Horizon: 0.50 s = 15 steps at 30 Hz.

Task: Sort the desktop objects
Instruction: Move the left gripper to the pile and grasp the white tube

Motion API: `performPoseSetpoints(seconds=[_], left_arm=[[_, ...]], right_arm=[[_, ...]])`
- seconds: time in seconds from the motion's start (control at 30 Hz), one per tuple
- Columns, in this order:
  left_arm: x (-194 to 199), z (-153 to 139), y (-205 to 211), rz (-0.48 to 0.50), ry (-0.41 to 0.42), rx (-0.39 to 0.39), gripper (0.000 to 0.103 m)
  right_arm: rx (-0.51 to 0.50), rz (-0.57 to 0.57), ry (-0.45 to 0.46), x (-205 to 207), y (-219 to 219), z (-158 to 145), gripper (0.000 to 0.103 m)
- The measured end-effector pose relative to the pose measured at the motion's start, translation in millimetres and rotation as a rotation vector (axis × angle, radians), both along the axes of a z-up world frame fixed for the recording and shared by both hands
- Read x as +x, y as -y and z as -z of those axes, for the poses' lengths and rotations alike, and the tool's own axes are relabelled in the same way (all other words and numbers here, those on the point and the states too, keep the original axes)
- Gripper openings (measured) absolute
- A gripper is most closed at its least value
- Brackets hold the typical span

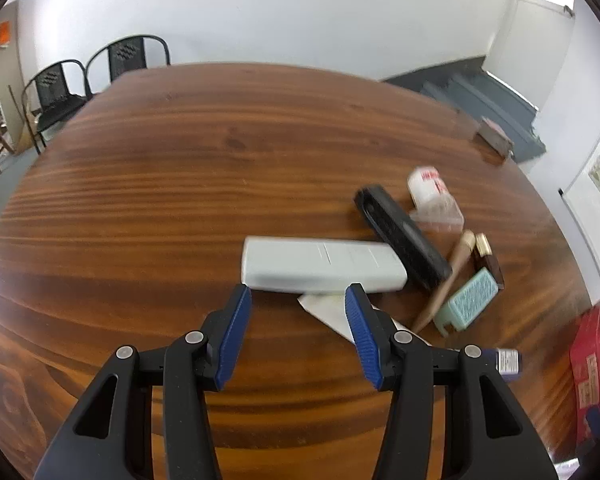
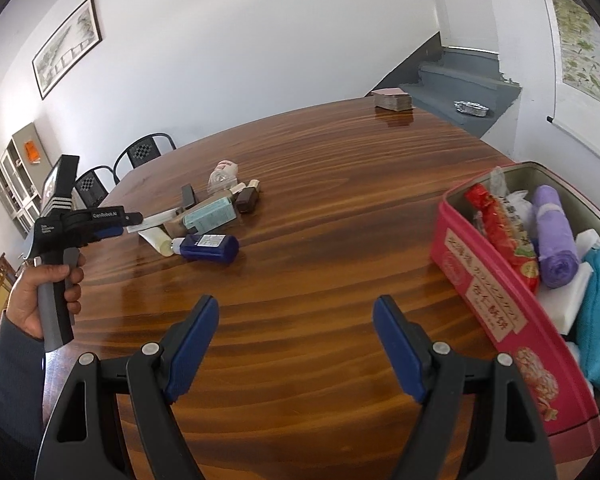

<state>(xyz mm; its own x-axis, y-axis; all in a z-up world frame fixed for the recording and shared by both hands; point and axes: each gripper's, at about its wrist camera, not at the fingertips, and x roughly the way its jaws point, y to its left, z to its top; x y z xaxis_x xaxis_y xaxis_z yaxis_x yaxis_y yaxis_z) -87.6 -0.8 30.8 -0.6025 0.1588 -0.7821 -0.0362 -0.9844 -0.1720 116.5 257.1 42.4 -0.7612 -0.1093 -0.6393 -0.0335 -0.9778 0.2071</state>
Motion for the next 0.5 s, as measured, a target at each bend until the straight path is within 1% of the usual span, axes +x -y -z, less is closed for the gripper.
performPoseSetpoints(seconds=[0.13, 0.23, 0.33, 0.43, 0.5], left_arm=[[9, -3, -9, 0.02, 0.003, 0.004, 0.053], [12, -3, -17, 0.023, 0.02, 0.039, 0.053], [13, -2, -31, 0.027, 0.035, 0.059, 0.053], [15, -2, -46, 0.035, 0.033, 0.046, 0.053], [14, -1, -54, 0.022, 0.029, 0.012, 0.054]], right_arm=[[-0.013, -0.008, 0.005, -4, 2, 3, 0.083], [-0.029, -0.008, 0.012, -6, 0, 6, 0.083], [-0.043, -0.006, 0.012, -6, -4, 8, 0.083], [-0.055, 0.001, 0.011, -6, -9, 10, 0.083], [-0.064, 0.007, 0.01, -5, -14, 10, 0.083]])
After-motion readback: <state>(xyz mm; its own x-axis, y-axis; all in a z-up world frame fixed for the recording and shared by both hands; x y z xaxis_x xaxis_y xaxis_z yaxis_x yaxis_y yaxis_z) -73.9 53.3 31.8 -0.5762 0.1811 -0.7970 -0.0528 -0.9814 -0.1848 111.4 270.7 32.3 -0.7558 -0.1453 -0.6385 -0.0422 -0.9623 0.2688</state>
